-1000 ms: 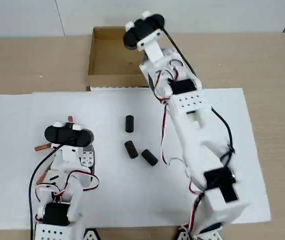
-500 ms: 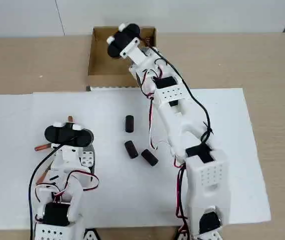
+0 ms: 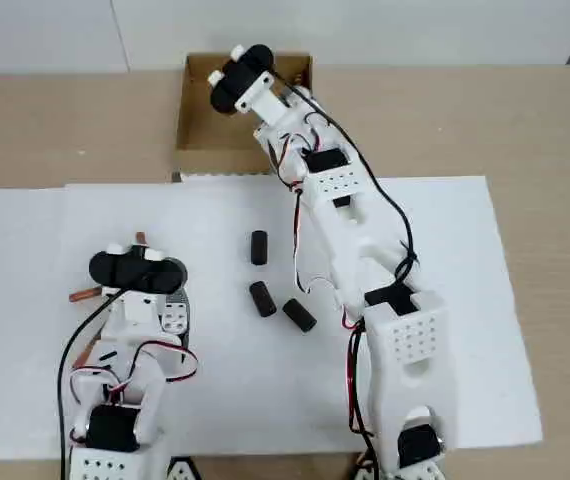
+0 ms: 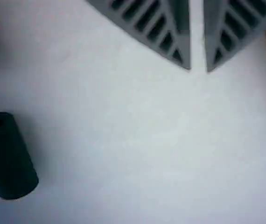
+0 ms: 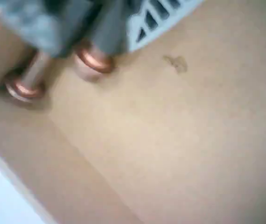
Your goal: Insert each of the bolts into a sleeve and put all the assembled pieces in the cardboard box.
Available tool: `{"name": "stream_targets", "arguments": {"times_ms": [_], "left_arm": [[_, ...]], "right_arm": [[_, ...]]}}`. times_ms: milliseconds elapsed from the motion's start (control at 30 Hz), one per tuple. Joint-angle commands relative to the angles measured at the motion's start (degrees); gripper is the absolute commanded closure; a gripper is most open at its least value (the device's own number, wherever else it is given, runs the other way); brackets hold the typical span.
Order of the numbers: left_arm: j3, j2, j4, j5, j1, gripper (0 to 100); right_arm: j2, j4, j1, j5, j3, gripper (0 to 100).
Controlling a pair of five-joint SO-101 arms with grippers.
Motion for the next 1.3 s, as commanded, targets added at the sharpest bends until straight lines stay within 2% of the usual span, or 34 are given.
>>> {"name": "stream_targets", "arguments": {"times_ms": [0,267,467,600,833,1133,1267], "left_arm": [[-0.22,-0.26,0.44,0.09,-0.26,99],[-0.22,-0.26,0.44,0.09,-0.44,99],[-0.22,-0.35,-2.02,0.00,-9.23,99],[-0.22,-0.26,-1.76,-0.18,-8.97,99],[-0.22,0.00,-1.76,-0.26,-8.53,99],[-0.22,0.00,-0.97,-0.26,-7.30,99],[-0.22,0.00,-0.97,-0.26,-7.30,99]], "right_arm": [[-5.76,4.79,-1.27,0.18,-2.81,98.7],[-14.46,22.90,-2.68,-0.53,-2.81,99.6],[-20.44,33.89,-2.68,-8.09,-2.81,99.5],[-23.87,41.01,-2.68,-10.64,-2.81,99.5],[-30.90,55.34,-5.23,-20.75,-2.81,99.5],[-35.03,72.66,-7.96,-37.54,-2.81,99.5],[-34.77,75.03,-9.80,-46.07,-2.29,99.5]]}}
